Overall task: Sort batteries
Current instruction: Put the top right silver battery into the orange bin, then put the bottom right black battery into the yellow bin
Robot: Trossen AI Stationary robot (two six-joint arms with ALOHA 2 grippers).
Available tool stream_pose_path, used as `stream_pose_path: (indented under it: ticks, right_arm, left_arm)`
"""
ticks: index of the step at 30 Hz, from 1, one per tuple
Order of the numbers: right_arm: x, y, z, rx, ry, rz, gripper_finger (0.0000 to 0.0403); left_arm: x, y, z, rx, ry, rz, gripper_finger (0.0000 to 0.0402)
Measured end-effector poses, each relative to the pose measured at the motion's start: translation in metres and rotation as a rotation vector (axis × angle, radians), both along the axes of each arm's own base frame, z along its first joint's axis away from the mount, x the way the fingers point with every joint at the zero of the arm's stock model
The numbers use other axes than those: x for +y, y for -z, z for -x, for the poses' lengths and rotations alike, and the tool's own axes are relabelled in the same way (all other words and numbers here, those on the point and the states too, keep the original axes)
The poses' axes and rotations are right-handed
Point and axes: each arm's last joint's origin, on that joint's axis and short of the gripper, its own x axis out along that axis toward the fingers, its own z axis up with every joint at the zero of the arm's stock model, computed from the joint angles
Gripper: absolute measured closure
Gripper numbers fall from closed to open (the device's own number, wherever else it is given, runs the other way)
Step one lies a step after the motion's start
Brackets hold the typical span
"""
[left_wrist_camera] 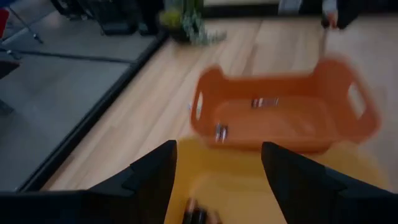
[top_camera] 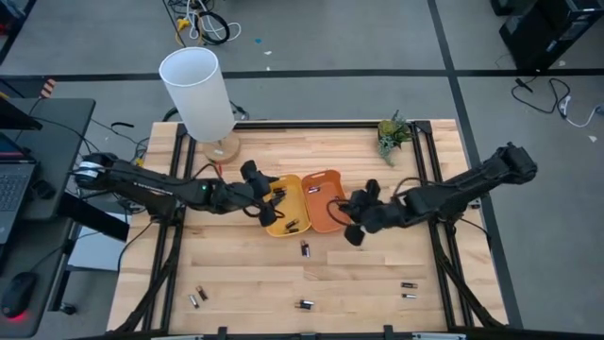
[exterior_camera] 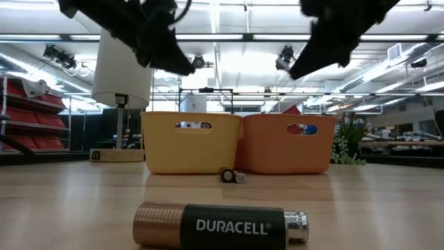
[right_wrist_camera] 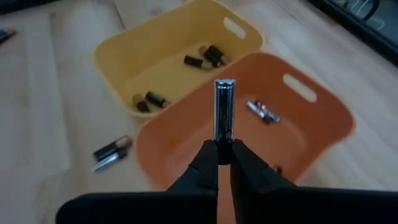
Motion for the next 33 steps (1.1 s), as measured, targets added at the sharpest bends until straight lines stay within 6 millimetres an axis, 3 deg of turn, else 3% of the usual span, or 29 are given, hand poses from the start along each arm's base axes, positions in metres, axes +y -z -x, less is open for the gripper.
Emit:
stream_pose_path:
  ticks: [7, 16, 23, 33]
  right_arm:
    - [-0.016, 0.021, -0.022, 0.041, 0.022, -0.022, 0.0366]
    - [-0.024, 0.009, -0.018, 0.006, 0.026, -0.015, 0.0293]
    - [-0.016, -0.008, 0.005, 0.021, -0.004, -0.028, 0.0269]
    - [0.007, -0.004, 0.051, 0.309, -0.113, -0.181, 0.0278]
  left_arm:
    - [-0.001, 0.015, -0.006, 0.069, -0.011, 0.008, 0.0149]
    - [-0.001, 0.021, -0.005, 0.103, -0.018, 0.025, 0.0149]
    - [-0.001, 0.020, -0.006, 0.095, -0.017, 0.025, 0.0149]
    - [-0.002, 0.012, -0.011, -0.008, -0.018, 0.038, 0.0149]
